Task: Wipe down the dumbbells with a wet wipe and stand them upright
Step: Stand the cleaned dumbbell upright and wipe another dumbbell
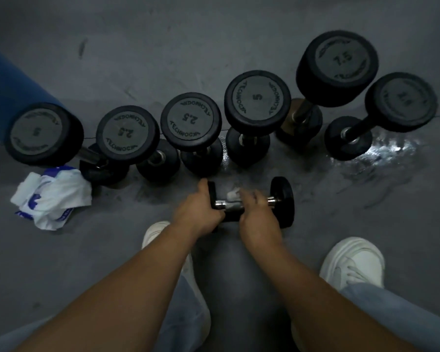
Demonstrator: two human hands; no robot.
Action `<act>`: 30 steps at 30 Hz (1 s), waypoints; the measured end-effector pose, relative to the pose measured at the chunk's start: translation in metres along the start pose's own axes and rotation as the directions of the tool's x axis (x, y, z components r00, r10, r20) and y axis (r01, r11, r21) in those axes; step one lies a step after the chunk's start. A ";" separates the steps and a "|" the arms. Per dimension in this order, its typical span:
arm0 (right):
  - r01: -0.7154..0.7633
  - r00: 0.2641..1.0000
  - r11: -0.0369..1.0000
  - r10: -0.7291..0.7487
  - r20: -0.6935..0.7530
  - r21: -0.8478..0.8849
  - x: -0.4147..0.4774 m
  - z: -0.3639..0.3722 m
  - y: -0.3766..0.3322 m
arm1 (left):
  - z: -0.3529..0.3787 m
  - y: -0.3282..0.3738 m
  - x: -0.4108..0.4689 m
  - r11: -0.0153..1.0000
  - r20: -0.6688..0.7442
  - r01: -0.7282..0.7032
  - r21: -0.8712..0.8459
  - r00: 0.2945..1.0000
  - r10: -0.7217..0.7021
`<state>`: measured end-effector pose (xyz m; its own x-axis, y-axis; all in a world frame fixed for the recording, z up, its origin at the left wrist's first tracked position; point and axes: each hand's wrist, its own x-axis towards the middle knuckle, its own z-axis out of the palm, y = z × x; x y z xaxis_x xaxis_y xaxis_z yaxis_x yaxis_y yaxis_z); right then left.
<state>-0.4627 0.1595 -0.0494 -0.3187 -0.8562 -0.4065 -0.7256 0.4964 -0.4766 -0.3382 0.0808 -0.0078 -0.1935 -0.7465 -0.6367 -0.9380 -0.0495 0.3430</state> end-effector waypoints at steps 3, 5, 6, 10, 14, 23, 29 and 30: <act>0.017 0.996 0.991 -0.005 0.089 -0.136 -0.007 -0.015 0.015 | 0.018 0.011 -0.011 0.998 0.017 -0.032 -0.057 0.999 0.033; 0.061 0.994 0.996 -0.054 0.098 -0.068 -0.010 -0.025 0.021 | 0.021 0.014 -0.011 0.998 0.000 -0.049 -0.037 0.999 0.049; 0.072 0.995 0.997 -0.071 0.067 -0.014 -0.009 -0.030 0.022 | 0.020 0.014 -0.010 0.998 -0.004 -0.050 -0.024 0.999 0.050; 0.091 0.992 0.996 -0.089 -0.086 0.020 -0.009 -0.046 0.021 | 0.016 0.015 -0.002 0.997 -0.032 -0.065 0.040 0.997 0.067; 0.203 0.963 0.977 -0.211 -0.167 -0.067 -0.015 -0.042 0.018 | 0.016 0.017 -0.002 0.991 -0.073 -0.087 0.106 0.993 0.095; 0.145 0.984 0.989 -0.141 -0.108 0.031 0.004 -0.052 0.009 | 0.018 0.017 0.005 0.992 -0.051 -0.069 0.101 0.996 0.075; 0.100 0.981 0.994 -0.105 -0.162 -0.039 0.015 -0.050 0.008 | 0.013 0.020 0.008 0.992 -0.064 -0.076 0.105 0.994 0.083; 0.048 0.981 0.999 -0.049 -0.190 -0.009 0.016 -0.048 0.012 | 0.012 0.021 0.008 0.992 -0.064 -0.078 0.102 0.994 0.085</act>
<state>-0.5057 0.1443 -0.0241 -0.3932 -0.8909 -0.2274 -0.7452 0.4536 -0.4887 -0.3627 0.0817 -0.0144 -0.2537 -0.7890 -0.5596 -0.9444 0.0770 0.3196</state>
